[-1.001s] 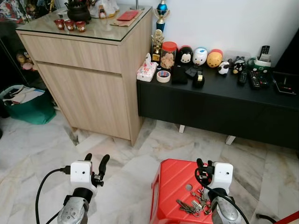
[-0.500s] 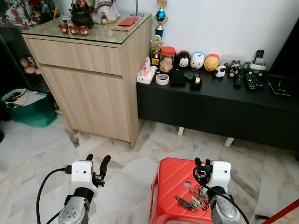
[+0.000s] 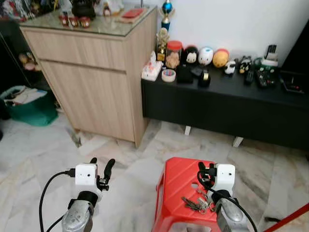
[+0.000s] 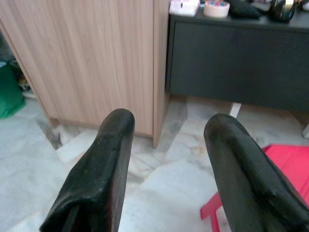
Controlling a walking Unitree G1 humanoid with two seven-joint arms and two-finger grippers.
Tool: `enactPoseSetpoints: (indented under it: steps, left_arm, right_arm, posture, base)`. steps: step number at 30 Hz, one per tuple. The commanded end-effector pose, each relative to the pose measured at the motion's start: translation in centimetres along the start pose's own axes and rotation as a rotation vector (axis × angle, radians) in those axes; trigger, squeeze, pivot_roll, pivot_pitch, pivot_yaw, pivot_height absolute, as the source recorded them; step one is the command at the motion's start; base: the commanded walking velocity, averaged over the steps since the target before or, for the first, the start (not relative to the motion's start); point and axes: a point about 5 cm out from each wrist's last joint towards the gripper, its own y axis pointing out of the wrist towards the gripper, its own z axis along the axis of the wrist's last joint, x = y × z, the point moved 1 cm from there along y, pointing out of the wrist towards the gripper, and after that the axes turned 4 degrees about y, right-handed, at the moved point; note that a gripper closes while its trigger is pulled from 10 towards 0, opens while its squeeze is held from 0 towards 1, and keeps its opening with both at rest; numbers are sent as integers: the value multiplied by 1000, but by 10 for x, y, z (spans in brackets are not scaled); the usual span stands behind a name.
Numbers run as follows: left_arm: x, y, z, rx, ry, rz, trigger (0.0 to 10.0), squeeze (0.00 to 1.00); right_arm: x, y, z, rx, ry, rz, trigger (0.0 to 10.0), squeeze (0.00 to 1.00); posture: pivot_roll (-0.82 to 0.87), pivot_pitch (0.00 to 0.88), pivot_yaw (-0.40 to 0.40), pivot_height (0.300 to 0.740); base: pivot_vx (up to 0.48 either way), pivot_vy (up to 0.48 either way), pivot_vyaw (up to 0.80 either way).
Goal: Hang keys on a hook
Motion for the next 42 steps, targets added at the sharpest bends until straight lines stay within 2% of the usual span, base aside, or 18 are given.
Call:
enactPoseSetpoints:
  steps: [1, 20, 27, 30, 42]
  left_arm:
    - [1, -2, -3, -21, 0, -5, 10000, 0]
    - [11, 6, -3, -45, 12, -20, 10000, 0]
    - [13, 8, -3, -47, 6, -23, 10000, 0]
    - [12, 8, -4, -51, 6, -21, 10000, 0]
    - [12, 8, -5, -62, 16, -17, 10000, 0]
  right_arm:
    - [1, 0, -2, -8, -3, -7, 10000, 0]
    - [3, 3, 0, -7, -10, -20, 10000, 0]
    - [4, 5, -6, -56, -13, -26, 10000, 0]
    - [3, 5, -5, -41, -19, -17, 10000, 0]
    - [0, 5, -5, -38, -6, 2, 10000, 0]
  posture:
    - [46, 47, -27, 640]
    - [43, 0, -34, 640]
    - [43, 7, -42, 635]
    - [42, 14, -42, 615]
    - [44, 39, -43, 615]
  base:
    - [0, 0, 0]
    - [0, 0, 0]
    - [0, 0, 0]
    - [0, 0, 0]
    - [0, 0, 0]
